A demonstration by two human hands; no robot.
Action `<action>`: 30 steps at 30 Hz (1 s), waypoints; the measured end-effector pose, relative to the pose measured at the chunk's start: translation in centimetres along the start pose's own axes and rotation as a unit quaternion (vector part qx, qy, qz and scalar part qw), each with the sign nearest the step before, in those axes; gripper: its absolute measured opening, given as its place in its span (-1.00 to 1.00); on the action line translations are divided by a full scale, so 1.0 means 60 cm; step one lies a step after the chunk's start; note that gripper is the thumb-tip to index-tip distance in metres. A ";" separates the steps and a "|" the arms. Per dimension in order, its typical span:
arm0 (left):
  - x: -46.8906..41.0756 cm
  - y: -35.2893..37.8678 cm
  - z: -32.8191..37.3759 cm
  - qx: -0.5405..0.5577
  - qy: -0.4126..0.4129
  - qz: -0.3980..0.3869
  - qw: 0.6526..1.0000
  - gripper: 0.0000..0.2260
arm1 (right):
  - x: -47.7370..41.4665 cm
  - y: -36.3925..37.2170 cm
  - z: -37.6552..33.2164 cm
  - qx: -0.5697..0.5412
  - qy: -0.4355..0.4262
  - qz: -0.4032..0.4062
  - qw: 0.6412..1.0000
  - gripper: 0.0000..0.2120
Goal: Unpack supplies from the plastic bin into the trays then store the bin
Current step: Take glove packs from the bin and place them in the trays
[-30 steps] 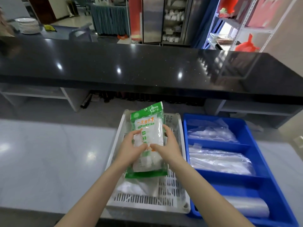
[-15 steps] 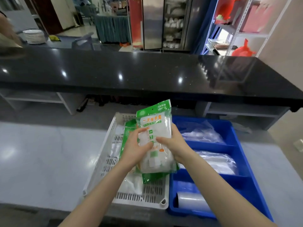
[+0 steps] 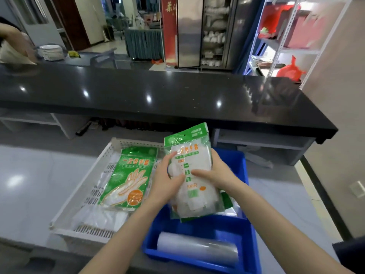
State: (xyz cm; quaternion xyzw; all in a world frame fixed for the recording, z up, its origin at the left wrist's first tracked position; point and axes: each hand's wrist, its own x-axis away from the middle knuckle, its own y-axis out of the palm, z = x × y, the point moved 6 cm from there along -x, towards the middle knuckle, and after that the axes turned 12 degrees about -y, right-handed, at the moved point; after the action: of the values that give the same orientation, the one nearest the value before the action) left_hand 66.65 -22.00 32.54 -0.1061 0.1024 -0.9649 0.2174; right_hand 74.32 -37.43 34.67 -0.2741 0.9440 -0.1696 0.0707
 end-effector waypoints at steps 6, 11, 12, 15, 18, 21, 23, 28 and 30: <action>-0.005 0.099 0.005 -0.006 -0.023 -0.031 0.999 -0.52 | 0.031 -0.114 0.039 -0.038 0.051 -0.029 0.998 -0.07; -0.029 0.155 0.027 -0.039 0.007 -0.108 0.993 -0.55 | 0.042 -0.222 0.055 0.025 0.091 0.018 0.995 -0.32; -0.041 0.157 0.031 -0.075 0.025 -0.104 0.991 -0.54 | 0.044 -0.246 0.054 0.049 0.092 0.017 0.994 -0.34; -0.082 0.159 0.031 -0.209 0.074 -0.093 0.971 -0.60 | 0.049 -0.314 0.044 0.152 0.080 0.010 0.985 -0.32; -0.119 0.180 0.023 -0.319 0.111 -0.126 0.933 -0.64 | 0.045 -0.357 0.037 0.308 0.058 0.000 0.950 -0.29; -0.153 0.210 0.018 -0.398 0.165 -0.139 0.892 -0.60 | 0.042 -0.370 0.049 0.390 0.081 -0.017 0.917 -0.27; -0.173 0.226 0.010 -0.447 0.192 -0.130 0.864 -0.53 | 0.041 -0.369 0.063 0.401 0.097 -0.028 0.911 -0.27; -0.208 0.256 -0.047 -0.579 0.117 -0.187 0.785 -0.47 | 0.035 -0.364 0.073 0.399 0.088 -0.010 0.913 -0.27; -0.221 0.254 -0.063 -0.584 0.070 -0.212 0.781 -0.48 | 0.032 -0.359 0.068 0.410 0.079 -0.013 0.908 -0.27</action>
State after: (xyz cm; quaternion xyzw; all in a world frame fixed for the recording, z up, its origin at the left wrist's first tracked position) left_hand 83.49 -29.05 23.07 -0.1642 0.6361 -0.7468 -0.1036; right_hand 84.28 -56.71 38.51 -0.2188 0.7902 -0.5638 0.0995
